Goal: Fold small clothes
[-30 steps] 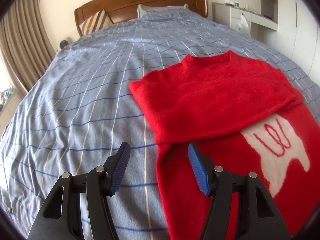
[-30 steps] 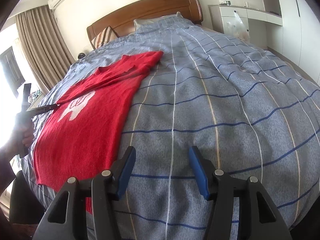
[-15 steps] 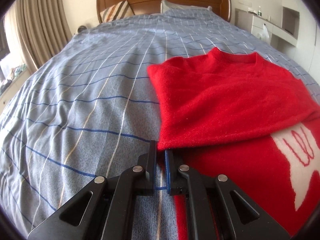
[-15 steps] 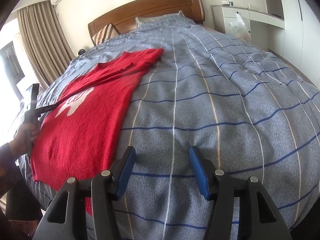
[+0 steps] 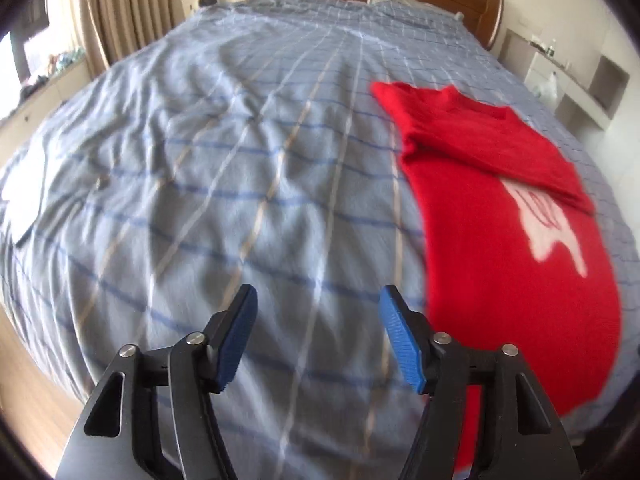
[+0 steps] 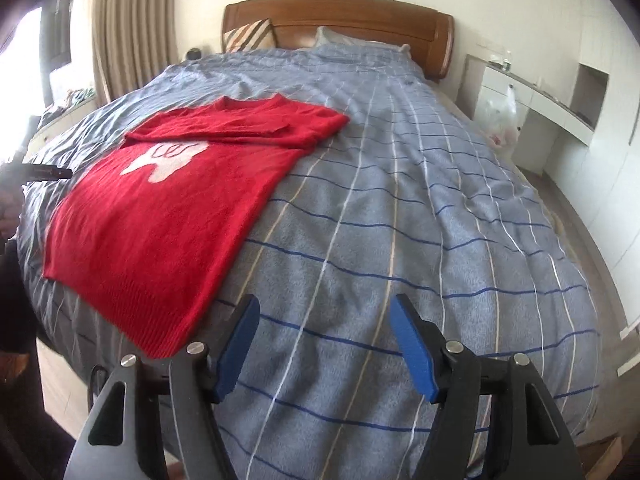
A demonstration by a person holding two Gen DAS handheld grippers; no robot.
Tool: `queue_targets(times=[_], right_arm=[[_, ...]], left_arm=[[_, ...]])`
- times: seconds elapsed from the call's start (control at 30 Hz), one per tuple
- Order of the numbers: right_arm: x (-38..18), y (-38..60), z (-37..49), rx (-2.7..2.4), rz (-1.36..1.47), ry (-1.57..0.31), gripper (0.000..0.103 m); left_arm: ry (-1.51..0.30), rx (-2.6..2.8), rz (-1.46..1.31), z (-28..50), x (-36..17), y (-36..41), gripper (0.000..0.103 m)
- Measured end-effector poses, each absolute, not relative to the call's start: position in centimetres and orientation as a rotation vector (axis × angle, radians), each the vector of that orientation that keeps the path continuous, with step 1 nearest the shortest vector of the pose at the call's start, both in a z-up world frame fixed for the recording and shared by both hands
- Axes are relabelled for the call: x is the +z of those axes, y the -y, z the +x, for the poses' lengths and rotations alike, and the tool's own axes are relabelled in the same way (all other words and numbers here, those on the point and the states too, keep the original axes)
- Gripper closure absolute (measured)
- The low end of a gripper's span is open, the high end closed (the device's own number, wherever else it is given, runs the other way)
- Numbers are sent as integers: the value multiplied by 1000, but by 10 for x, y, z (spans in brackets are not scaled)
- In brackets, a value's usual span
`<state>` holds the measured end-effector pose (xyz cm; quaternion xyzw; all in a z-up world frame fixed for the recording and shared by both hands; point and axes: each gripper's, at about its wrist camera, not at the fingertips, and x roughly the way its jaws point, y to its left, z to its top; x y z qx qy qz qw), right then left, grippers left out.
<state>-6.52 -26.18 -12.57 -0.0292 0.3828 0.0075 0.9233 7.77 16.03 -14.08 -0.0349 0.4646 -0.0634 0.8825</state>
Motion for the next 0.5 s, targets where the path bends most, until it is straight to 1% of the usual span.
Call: queue_targets(times=[0.07, 0.17, 0.27, 0.33, 0.4, 0.47, 0.5], right_arm=[[-122, 255, -67, 133, -7, -808, 36], [-134, 242, -62, 268, 118, -857, 36], [-161, 233, -52, 320, 258, -918, 36], [-176, 232, -47, 320, 330, -936, 36], [-188, 233, -44, 321, 405, -941, 36], [-196, 231, -43, 317, 449, -945, 38], [-198, 230, -43, 318, 453, -946, 38]], left_arm=[[-1034, -194, -108, 52, -153, -150, 34], [-1118, -238, -181, 32, -175, -134, 38], [-1121, -244, -181, 23, -182, -122, 52], [-1139, -271, -194, 22, -184, -115, 53], [-1155, -285, -179, 20, -187, -110, 63], [-1170, -294, -170, 18, -188, -105, 69], [-1175, -298, -168, 17, -189, -103, 70]])
